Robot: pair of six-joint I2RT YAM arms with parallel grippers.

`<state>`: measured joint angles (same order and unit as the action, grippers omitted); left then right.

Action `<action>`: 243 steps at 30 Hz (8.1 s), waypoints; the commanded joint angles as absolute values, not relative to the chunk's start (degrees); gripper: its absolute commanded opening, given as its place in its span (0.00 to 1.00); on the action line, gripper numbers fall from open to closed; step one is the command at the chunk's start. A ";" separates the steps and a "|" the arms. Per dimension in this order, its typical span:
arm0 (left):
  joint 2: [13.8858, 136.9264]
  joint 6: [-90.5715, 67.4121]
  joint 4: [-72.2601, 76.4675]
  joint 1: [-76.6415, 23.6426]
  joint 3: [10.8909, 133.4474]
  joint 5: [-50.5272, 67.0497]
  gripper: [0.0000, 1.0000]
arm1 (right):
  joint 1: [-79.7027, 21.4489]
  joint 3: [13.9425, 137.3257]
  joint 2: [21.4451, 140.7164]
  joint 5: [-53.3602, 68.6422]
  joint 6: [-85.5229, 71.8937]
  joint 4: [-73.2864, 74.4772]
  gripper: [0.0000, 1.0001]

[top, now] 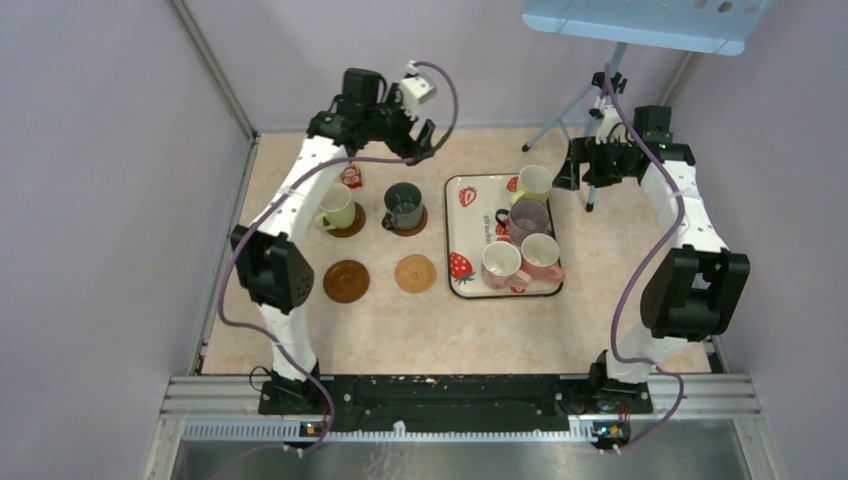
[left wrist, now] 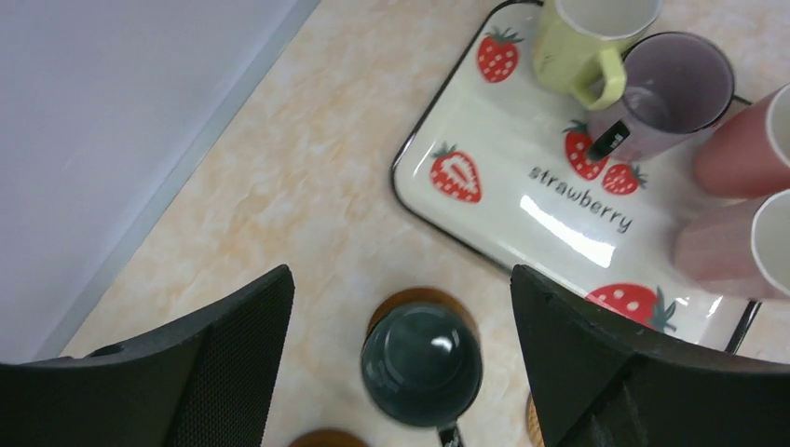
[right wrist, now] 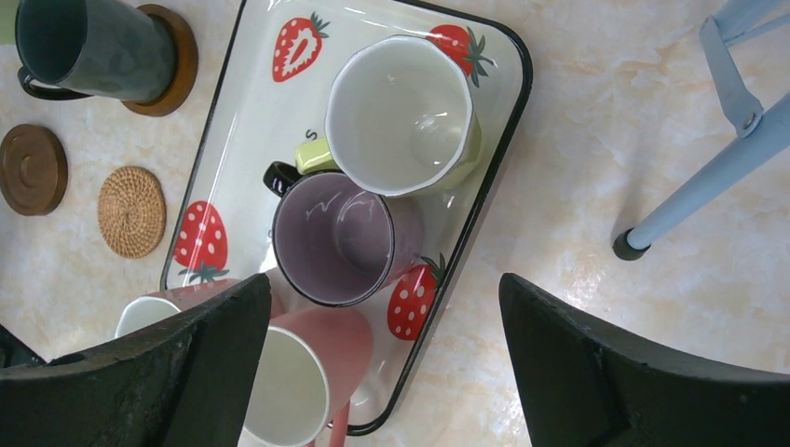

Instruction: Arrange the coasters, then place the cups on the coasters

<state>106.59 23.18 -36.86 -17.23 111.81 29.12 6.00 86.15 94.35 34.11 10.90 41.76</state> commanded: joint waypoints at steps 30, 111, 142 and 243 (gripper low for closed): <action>138.16 11.04 -21.72 -39.55 130.09 24.32 0.68 | 11.78 80.70 84.62 30.78 12.74 44.54 0.91; 127.54 20.30 -27.27 -36.48 109.79 16.78 0.43 | 11.87 78.84 84.94 31.65 12.63 42.66 0.90; 115.41 7.87 -22.17 -21.33 121.99 27.26 0.00 | 11.00 81.14 87.60 36.25 9.68 39.68 0.90; 103.55 52.68 -33.99 29.88 78.85 35.49 0.22 | 2.81 88.11 93.05 34.06 10.46 41.47 0.90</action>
